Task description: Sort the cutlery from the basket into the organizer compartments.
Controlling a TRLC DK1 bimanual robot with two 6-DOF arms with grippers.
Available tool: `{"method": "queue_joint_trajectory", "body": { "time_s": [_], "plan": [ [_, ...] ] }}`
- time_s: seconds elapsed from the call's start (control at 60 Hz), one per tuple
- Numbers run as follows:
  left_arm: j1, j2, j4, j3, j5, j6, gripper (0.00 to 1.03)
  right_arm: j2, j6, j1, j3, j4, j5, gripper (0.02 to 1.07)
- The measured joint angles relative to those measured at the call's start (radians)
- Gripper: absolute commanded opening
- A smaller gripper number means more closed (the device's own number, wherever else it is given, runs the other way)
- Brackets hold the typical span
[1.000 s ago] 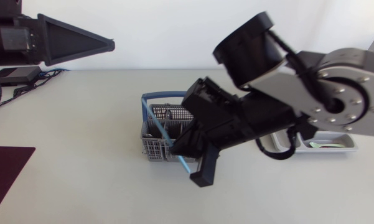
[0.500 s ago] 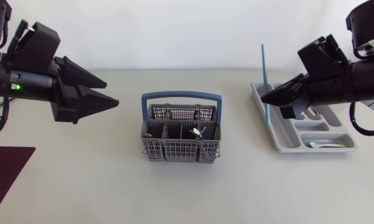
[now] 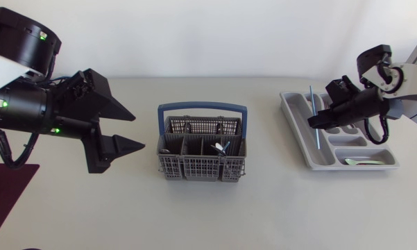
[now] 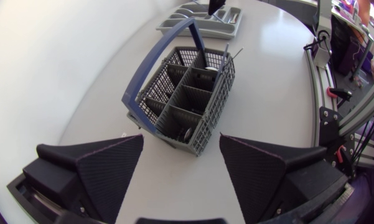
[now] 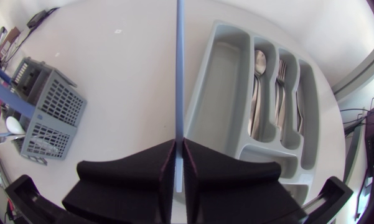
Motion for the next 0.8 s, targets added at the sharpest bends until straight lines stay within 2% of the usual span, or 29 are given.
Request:
{"method": "queue_joint_trajectory", "body": {
  "time_s": [0.35, 0.6, 0.717, 0.8],
  "plan": [
    [-0.045, 0.017, 0.044, -0.034, -0.036, 0.106, 0.84, 0.271, 0.083, -0.020, 0.156, 0.013, 0.079, 0.09],
    [-0.103, 0.044, 0.080, -0.062, -0.098, 0.172, 0.84, 0.349, 0.095, -0.032, 0.193, 0.010, 0.086, 0.56],
    [-0.109, 0.062, 0.112, -0.063, -0.113, 0.200, 0.81, 0.340, 0.095, -0.031, 0.188, 0.014, 0.086, 0.68],
    [-0.109, 0.083, 0.139, -0.063, -0.130, 0.226, 0.77, 0.306, 0.094, -0.030, 0.153, 0.019, 0.086, 0.70]
  ]
}}
